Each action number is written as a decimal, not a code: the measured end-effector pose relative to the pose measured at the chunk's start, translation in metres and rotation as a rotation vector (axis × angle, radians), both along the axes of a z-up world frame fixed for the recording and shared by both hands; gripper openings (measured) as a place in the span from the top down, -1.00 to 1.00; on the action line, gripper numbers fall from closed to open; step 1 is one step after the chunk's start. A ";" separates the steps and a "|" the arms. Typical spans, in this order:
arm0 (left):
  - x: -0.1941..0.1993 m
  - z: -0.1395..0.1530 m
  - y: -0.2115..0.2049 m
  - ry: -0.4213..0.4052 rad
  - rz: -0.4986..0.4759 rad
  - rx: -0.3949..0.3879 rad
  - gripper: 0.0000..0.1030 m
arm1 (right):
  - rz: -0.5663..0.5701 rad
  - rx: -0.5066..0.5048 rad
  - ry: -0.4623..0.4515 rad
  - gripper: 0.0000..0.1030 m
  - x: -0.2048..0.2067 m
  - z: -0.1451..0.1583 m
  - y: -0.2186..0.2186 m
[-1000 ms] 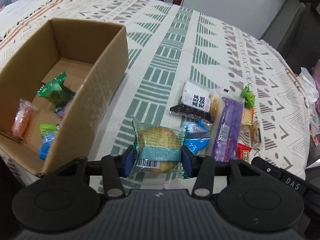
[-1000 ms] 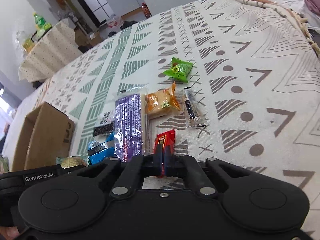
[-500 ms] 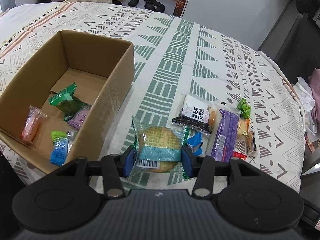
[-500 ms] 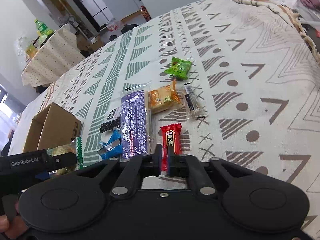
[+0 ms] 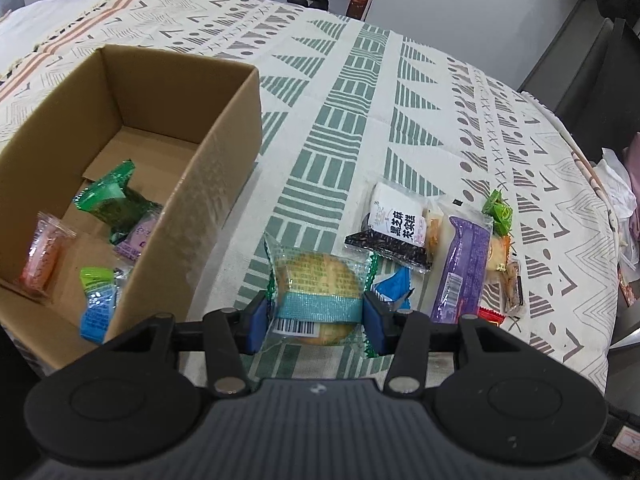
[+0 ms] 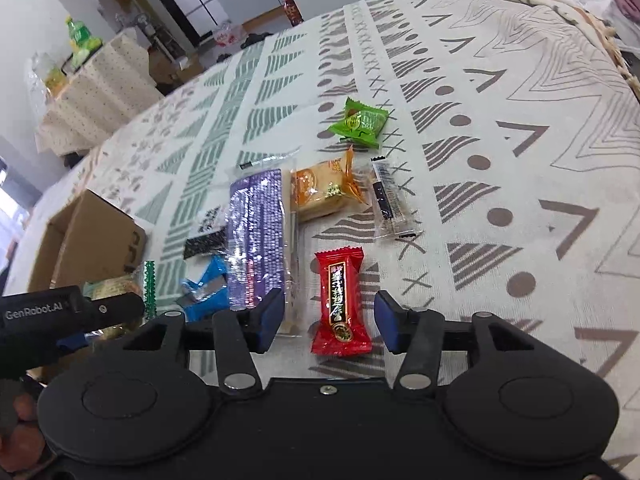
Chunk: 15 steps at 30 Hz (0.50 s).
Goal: Organize snacks
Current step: 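Carry the biscuit and red candy into the cardboard box and open both grippers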
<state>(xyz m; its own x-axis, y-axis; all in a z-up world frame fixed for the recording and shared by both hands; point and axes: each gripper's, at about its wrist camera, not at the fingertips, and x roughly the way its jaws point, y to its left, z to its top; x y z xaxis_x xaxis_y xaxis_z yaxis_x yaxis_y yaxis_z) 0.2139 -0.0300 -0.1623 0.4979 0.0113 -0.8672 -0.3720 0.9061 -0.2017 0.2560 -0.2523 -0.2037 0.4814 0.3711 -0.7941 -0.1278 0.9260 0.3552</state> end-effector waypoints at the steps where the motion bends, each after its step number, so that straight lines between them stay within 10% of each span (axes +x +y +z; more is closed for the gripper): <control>1: 0.001 -0.001 0.000 0.002 -0.001 -0.003 0.07 | 0.002 -0.003 0.004 0.03 0.002 -0.002 0.001; 4: 0.003 -0.003 0.002 0.004 -0.002 -0.012 0.07 | 0.011 -0.018 0.006 0.09 0.006 -0.006 0.006; 6: 0.003 -0.002 0.003 -0.001 -0.004 -0.016 0.07 | 0.019 -0.046 0.011 0.55 0.006 -0.007 0.008; 15: -0.003 0.017 0.009 -0.044 -0.009 -0.036 0.07 | 0.015 -0.041 0.011 0.60 -0.006 0.008 0.004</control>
<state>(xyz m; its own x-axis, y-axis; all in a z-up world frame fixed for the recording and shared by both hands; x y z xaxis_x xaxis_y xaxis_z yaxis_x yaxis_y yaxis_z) 0.2105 -0.0213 -0.1458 0.5352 -0.0240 -0.8444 -0.3537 0.9014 -0.2498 0.2498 -0.2488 -0.1954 0.4673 0.3447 -0.8141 -0.1377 0.9380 0.3181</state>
